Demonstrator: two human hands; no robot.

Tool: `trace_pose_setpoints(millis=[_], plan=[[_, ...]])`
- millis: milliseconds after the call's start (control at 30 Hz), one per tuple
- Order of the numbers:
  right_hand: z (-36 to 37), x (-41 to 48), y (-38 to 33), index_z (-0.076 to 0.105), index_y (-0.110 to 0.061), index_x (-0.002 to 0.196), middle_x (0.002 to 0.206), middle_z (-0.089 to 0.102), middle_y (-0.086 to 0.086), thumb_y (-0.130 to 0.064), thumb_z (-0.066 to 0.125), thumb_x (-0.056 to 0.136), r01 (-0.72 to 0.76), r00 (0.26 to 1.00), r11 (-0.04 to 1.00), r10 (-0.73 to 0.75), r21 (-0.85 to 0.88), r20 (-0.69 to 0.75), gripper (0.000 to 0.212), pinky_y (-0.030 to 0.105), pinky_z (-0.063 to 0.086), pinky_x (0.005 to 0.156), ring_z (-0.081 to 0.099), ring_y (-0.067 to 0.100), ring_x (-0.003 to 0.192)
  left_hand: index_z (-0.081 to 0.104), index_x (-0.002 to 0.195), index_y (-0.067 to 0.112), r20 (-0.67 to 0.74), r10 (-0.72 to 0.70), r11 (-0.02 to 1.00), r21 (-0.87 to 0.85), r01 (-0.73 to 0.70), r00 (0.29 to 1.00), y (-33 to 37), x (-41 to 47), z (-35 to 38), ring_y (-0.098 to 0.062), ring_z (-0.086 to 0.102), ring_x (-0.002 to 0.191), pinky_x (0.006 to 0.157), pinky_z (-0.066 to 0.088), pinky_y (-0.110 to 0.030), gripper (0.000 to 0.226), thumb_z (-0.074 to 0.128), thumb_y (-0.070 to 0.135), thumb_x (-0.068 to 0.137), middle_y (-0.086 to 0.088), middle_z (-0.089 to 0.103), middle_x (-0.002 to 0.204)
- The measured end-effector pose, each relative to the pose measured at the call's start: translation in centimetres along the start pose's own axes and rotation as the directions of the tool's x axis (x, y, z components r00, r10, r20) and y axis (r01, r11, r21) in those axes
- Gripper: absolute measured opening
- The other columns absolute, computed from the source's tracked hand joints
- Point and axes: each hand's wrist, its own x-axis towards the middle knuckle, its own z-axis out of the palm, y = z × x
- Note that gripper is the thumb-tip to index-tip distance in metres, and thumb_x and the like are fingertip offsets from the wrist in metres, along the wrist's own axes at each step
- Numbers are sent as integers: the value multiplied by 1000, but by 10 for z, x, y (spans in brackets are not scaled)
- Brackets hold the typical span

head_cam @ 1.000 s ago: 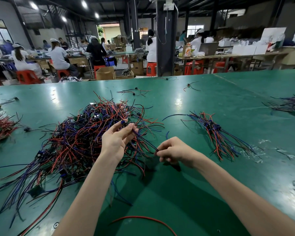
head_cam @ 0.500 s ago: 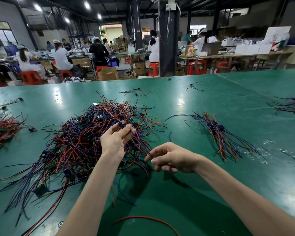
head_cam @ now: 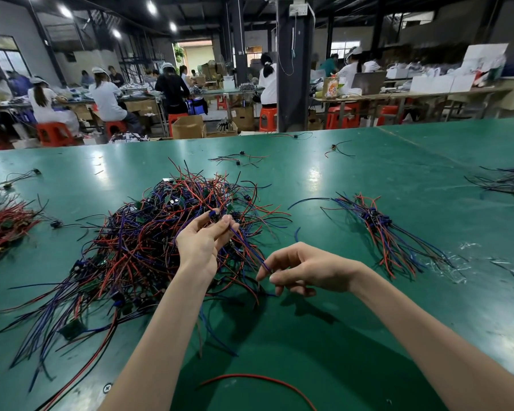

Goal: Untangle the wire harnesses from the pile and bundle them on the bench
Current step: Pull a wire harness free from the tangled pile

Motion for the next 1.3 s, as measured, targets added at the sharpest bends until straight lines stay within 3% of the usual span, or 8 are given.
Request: trace_pose_setpoints(millis=[233, 333, 500, 700, 967, 1100, 1200, 1300], plan=[[-8, -3, -2, 69, -12, 109, 68, 64, 2, -5, 58, 90, 64, 998, 998, -65, 17, 12, 23, 16, 34, 39, 43, 5, 42, 56, 97, -1, 32, 4, 1000, 13, -5, 999, 1, -3, 1, -20, 68, 57, 56, 56, -21, 24, 63, -15, 80, -11, 70, 64], [-8, 2, 2, 70, -9, 103, 65, 65, 5, -1, 58, 88, -87, 995, 995, 89, 40, -45, 20, 13, 33, 35, 45, 4, 39, 56, 98, -2, 44, -22, 1000, 15, 21, 999, 2, -3, 1, -20, 68, 57, 56, 56, -22, 23, 63, -15, 79, -13, 68, 68], [-11, 8, 5, 70, -2, 93, 55, 64, 7, 4, 57, 85, -336, 918, 934, 354, 123, -181, 17, 10, 24, 29, 41, 2, 32, 61, 92, -1, 127, -97, 993, 75, 88, 987, 0, -4, 5, -19, 68, 58, 62, 59, -23, 15, 64, -9, 80, -10, 70, 67], [-11, -1, 0, 71, -20, 107, 69, 68, 3, -7, 62, 87, -88, 996, 994, 86, 67, 29, 25, 10, 26, 33, 44, 1, 38, 61, 97, -4, 112, -74, 997, 16, 72, 991, 5, 0, 1, -19, 69, 60, 55, 56, -20, 17, 62, -9, 81, -11, 71, 70], [-10, 0, 2, 71, -20, 105, 72, 67, 4, -12, 63, 88, -95, 995, 994, 95, -56, 3, 21, 12, 28, 37, 45, 5, 43, 59, 97, -3, 131, -87, 996, -2, 88, 988, 1, -1, 2, -19, 70, 62, 58, 57, -21, 17, 62, -9, 81, -10, 71, 69], [-21, -5, -4, 64, -17, 115, 90, 69, 2, -26, 63, 88, -119, 992, 988, 123, -97, 34, 29, 16, 42, 53, 57, 10, 67, 59, 98, -2, 128, -109, 993, -39, 114, 986, 2, -2, 4, -19, 71, 62, 54, 55, -19, 16, 61, -8, 83, -12, 71, 71], [-33, -7, -11, 61, -13, 117, 104, 66, 3, -37, 55, 87, -129, 982, 992, 126, -15, -138, 39, 19, 44, 59, 60, 12, 74, 59, 98, -1, 147, -124, 991, -25, 129, 981, 1, -7, 9, -17, 70, 60, 48, 52, -15, 16, 60, -8, 84, -13, 69, 77], [-31, -3, -14, 66, -3, 105, 91, 70, 9, -43, 59, 79, -8, 949, 991, 49, 131, -310, 48, 19, 40, 53, 57, 11, 63, 56, 101, -2, 200, -125, 992, 36, 120, 972, -7, -13, 15, -17, 69, 59, 53, 55, -19, 20, 59, -9, 83, -12, 68, 74]])
